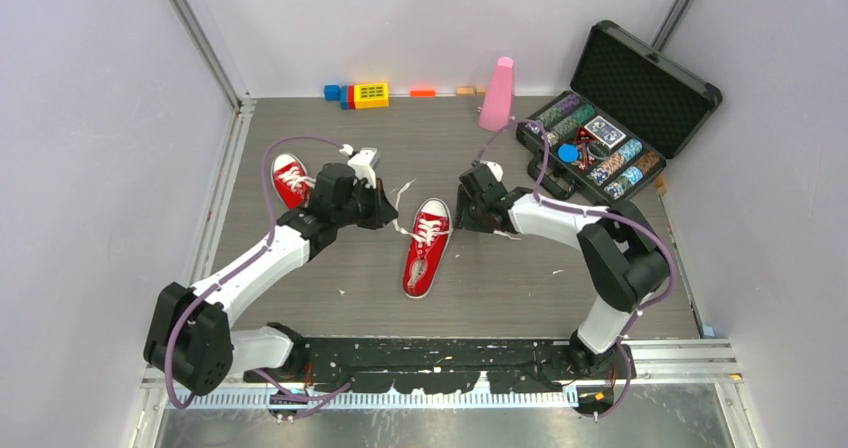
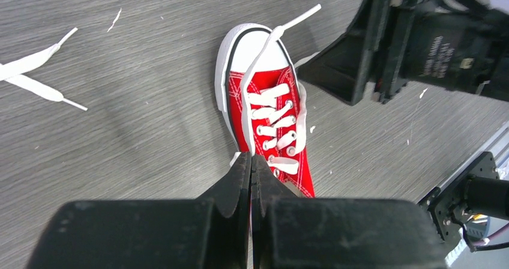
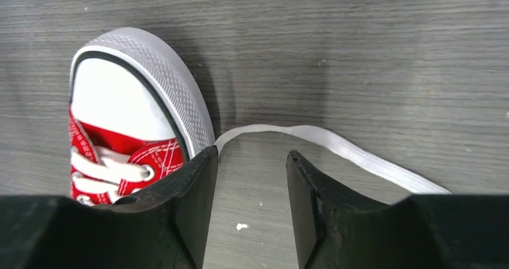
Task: Tie the shoes
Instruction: Cross the shoelace with the shoelace.
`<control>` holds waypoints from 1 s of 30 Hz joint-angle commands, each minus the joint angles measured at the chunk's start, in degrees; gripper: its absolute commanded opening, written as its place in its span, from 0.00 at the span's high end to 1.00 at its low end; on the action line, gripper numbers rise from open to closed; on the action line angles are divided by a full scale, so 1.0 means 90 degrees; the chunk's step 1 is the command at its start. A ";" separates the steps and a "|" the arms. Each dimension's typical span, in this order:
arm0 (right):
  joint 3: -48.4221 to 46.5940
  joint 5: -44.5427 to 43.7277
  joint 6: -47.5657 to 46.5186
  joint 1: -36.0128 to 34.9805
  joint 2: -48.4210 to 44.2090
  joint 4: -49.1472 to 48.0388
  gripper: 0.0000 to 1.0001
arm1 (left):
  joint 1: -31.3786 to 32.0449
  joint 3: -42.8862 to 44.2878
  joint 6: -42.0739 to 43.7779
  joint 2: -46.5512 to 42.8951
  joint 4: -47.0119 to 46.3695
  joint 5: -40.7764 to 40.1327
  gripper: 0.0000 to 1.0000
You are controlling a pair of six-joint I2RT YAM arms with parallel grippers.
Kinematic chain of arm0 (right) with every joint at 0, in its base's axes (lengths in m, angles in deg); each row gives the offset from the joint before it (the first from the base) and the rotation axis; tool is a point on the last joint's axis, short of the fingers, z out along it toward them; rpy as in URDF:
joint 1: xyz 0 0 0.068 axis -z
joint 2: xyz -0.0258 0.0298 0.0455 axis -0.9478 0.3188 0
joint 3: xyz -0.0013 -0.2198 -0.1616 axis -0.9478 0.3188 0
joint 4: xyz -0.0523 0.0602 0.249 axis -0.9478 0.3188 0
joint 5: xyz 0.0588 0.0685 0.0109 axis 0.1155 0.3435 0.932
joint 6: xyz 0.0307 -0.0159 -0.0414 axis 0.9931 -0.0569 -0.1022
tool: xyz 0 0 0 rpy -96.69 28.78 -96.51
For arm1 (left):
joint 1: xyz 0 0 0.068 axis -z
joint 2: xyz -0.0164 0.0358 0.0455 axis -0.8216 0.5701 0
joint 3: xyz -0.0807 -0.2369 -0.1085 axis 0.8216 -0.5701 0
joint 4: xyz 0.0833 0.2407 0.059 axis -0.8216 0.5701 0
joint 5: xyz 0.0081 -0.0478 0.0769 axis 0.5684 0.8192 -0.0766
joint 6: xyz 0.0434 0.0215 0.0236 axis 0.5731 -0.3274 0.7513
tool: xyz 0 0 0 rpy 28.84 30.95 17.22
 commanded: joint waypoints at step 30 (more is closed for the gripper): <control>-0.1117 -0.1205 -0.0760 0.0274 0.0567 0.1674 0.40 | -0.0007 -0.0061 0.0224 -0.0577 -0.0026 0.0229 1.00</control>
